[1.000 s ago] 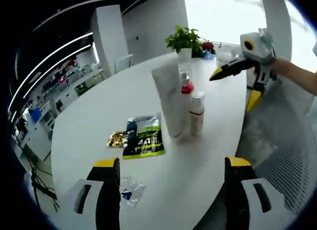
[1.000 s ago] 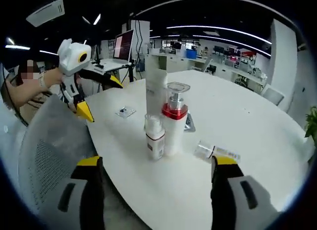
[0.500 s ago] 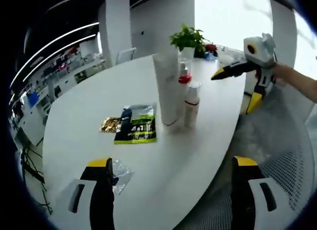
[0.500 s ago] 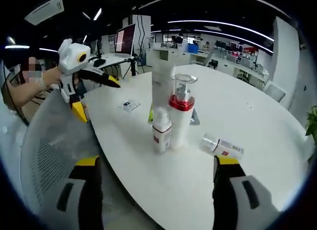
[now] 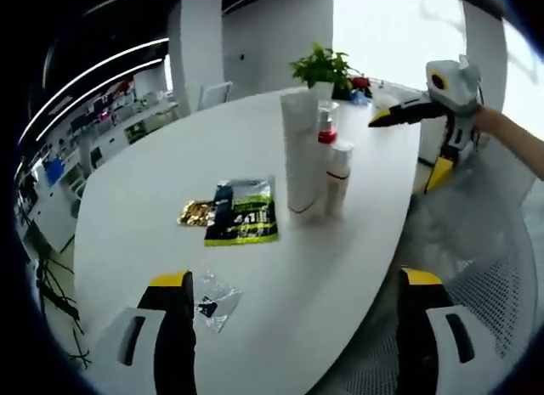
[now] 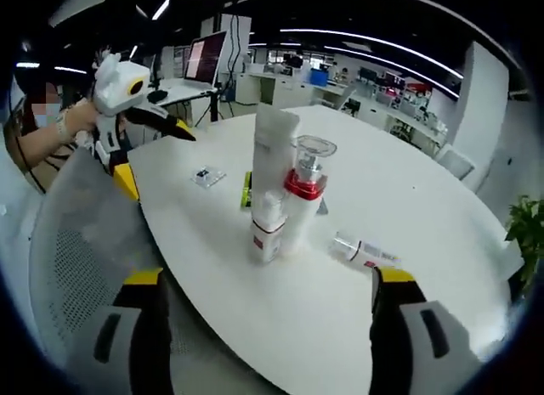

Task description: Arrange the skincare products in the storage area until every visible bottle or jar stands upright without overlapping.

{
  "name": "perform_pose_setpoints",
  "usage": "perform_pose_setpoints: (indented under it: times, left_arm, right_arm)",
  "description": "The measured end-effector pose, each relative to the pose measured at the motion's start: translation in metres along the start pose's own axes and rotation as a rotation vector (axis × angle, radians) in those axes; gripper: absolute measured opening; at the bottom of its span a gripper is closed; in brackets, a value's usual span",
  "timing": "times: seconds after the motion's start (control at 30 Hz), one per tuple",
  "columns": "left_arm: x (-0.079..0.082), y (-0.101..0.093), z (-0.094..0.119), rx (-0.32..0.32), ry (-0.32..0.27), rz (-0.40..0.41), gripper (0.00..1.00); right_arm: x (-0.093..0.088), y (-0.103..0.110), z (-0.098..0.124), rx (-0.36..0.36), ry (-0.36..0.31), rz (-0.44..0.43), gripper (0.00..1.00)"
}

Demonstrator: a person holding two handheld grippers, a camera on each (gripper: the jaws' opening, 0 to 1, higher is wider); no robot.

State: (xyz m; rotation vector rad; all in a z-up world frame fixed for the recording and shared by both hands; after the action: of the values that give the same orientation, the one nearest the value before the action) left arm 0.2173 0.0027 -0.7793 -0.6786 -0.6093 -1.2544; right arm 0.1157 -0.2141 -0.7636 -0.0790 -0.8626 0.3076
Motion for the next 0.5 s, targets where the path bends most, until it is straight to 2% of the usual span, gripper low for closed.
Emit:
perform_pose_setpoints:
  times: [0.07,0.2,0.33,0.5]
  left_arm:
    - [-0.001,0.005,0.001,0.000,-0.011,-0.003,0.97]
    - [-0.003,0.002,0.000,-0.051,-0.015,-0.008,0.97]
    - [-0.003,0.001,-0.001,-0.091,-0.021,-0.024,0.97]
    - [-0.004,0.002,-0.004,-0.114,-0.015,-0.041,0.97]
  right_arm:
    - [-0.002,0.006,-0.001,0.041,0.022,-0.051,0.99]
    - [-0.013,0.005,-0.007,0.033,0.098,-0.005,0.99]
    - [-0.010,0.003,-0.012,0.040,0.106,0.013,0.94]
    - [-0.012,-0.006,-0.020,-0.005,0.137,0.042,0.85]
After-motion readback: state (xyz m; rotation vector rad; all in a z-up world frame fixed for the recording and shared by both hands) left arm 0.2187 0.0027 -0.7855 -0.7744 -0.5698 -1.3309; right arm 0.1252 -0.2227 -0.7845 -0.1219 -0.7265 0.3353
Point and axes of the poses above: the point that each gripper's makers call its tool centre point, and the gripper's own axes: z roughly backward along the fingers, y roughly to its left, x roughly out of its top, the point moved 3 cm from there along z, roughly backward along the fingers, and after that the axes turned 10 degrees about -x, right-handed, at the moved point
